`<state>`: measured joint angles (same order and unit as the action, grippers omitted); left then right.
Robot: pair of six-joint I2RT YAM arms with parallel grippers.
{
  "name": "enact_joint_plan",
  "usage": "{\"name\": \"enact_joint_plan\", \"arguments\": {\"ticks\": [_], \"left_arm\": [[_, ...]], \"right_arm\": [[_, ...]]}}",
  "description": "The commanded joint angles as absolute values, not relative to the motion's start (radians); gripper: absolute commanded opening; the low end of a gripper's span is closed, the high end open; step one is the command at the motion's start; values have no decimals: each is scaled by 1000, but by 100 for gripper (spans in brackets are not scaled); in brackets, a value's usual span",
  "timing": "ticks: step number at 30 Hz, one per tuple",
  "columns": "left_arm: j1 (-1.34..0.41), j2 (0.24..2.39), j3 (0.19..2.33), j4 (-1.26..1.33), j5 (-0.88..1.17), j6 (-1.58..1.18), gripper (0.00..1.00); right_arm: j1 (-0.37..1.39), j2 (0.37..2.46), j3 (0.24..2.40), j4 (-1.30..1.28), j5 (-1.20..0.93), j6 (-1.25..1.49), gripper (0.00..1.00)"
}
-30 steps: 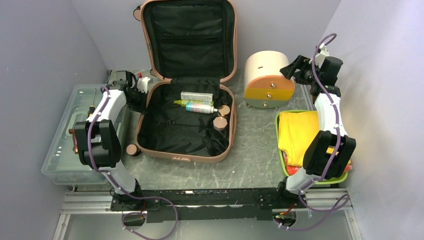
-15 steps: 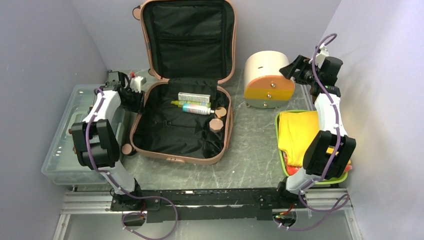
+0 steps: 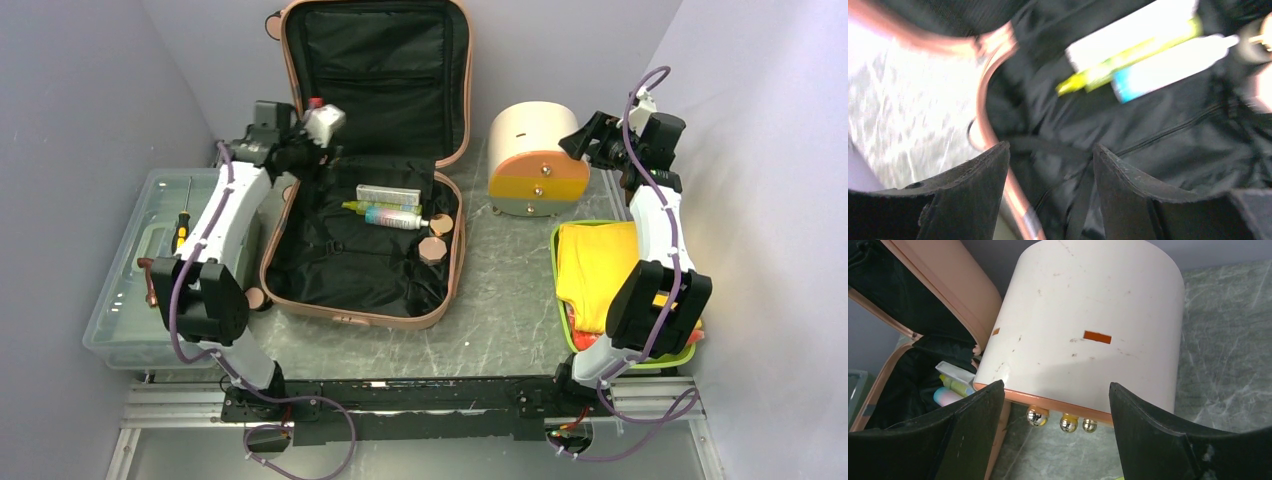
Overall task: Open, take out, and arrange the luggage
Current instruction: Move the luggage to the center of the board.
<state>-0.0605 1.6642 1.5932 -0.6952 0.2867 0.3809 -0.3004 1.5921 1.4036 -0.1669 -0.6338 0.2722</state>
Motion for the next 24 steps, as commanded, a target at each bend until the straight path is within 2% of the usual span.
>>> {"name": "enact_joint_plan", "arguments": {"ticks": [1,7,12,18,24], "left_arm": [[-258,1714,1711,-713,295,423,67],[-534,1896,1891,-740,288,420,68],[-671,2046,2070,-749,339,341,69],[-740,2198,2183,-739,290,263,68],[-745,2286,2196,-701,184,261,66]], "right_arm": [[-305,1583,1451,-185,-618,210,79],[-308,1561,1422,-224,-606,168,79],[-322,1556,1419,-262,-597,156,80],[-345,1515,1378,-236,-625,164,80],[-364,1475,1357,-220,-661,179,80]]}}
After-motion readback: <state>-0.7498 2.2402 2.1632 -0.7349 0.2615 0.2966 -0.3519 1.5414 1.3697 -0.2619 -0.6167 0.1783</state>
